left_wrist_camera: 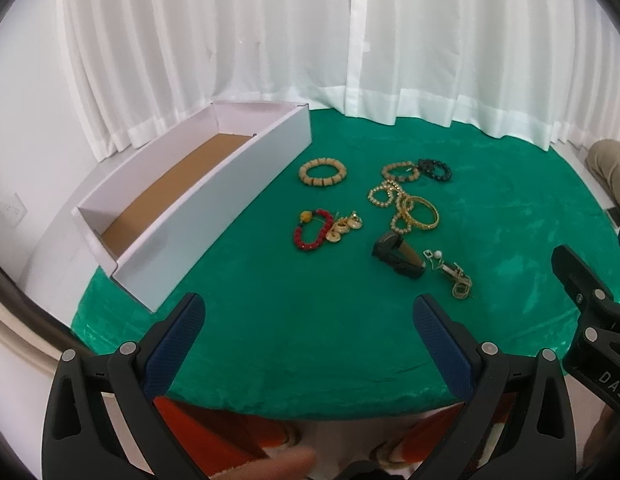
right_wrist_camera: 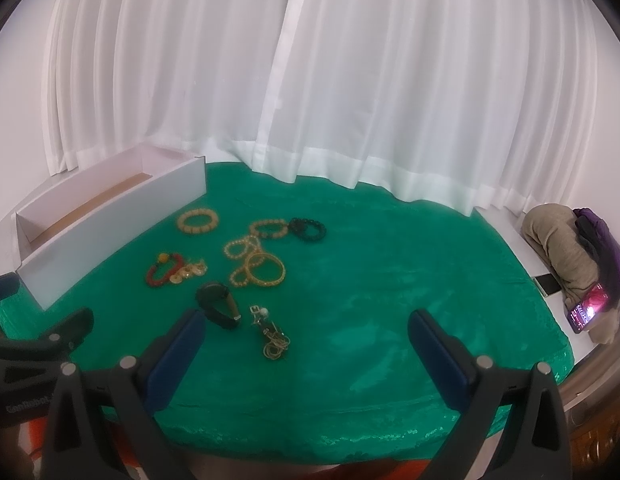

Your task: Organize jewelry

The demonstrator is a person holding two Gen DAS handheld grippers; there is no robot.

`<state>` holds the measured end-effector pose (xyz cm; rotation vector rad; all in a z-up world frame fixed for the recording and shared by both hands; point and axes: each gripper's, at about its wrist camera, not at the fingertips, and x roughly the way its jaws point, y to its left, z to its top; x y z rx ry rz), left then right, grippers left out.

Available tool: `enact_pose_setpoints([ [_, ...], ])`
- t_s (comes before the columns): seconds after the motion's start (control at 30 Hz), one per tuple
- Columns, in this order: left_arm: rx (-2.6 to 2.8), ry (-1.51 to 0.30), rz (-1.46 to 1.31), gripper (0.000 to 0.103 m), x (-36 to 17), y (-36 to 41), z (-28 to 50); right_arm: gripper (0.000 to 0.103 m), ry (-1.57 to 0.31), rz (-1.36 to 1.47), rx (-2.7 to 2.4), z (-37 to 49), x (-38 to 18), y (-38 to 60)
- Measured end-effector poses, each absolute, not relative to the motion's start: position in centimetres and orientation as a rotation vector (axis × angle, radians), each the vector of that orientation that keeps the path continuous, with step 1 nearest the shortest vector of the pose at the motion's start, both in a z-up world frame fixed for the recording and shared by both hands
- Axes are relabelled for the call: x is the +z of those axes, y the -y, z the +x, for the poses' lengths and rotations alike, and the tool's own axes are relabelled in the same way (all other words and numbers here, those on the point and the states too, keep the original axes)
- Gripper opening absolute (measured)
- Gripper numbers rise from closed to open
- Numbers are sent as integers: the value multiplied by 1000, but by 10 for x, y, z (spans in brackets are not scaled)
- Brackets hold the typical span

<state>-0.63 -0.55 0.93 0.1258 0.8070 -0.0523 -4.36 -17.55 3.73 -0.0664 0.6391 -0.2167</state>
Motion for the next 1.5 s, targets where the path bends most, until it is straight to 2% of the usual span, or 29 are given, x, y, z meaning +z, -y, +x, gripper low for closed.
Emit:
enact_pose_setpoints([
  [1.5, -61, -790, 100, 103, 7, 3, -16, 103, -627, -60, -211, -47, 36, 174],
])
